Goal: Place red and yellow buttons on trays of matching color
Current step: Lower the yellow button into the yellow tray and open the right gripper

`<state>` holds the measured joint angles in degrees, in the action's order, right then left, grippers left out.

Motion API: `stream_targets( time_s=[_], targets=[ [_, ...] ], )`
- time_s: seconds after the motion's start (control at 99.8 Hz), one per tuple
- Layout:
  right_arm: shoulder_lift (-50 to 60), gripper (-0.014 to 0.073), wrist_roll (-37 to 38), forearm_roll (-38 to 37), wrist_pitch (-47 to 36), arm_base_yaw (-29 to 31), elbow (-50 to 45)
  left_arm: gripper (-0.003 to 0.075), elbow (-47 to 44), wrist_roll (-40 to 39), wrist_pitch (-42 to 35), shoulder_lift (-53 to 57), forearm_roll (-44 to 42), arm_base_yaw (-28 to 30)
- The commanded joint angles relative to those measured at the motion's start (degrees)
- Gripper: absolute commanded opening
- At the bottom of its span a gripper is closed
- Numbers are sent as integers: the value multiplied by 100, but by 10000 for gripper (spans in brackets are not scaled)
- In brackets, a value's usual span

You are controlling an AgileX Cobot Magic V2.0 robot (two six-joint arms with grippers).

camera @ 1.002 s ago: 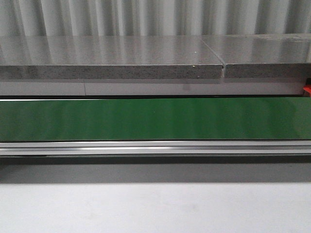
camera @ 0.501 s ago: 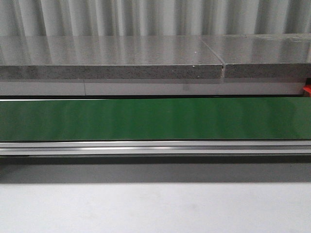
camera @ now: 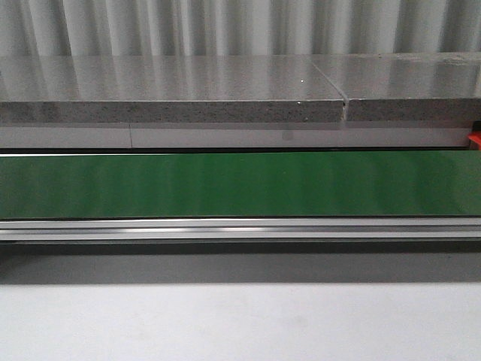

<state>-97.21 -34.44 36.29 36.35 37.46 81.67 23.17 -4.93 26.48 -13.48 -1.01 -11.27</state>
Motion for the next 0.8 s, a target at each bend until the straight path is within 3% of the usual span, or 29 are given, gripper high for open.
stream_targets(
  time_s=[0.0, 0.261, 0.411, 0.792],
  targets=[
    [270, 160, 255, 168, -27, 363, 208, -21, 157, -39, -399, -62, 50, -40],
    [270, 160, 807, 168, 720, 1728, 196, -21, 157, -39, -399, -62, 50, -40],
    [276, 160, 902, 168, 719, 2306, -107, -21, 157, -39, -399, -62, 50, -40],
    [276, 160, 892, 168, -893, 2208, -2044, -21, 157, -39, -399, -62, 50, -40]
  ],
)
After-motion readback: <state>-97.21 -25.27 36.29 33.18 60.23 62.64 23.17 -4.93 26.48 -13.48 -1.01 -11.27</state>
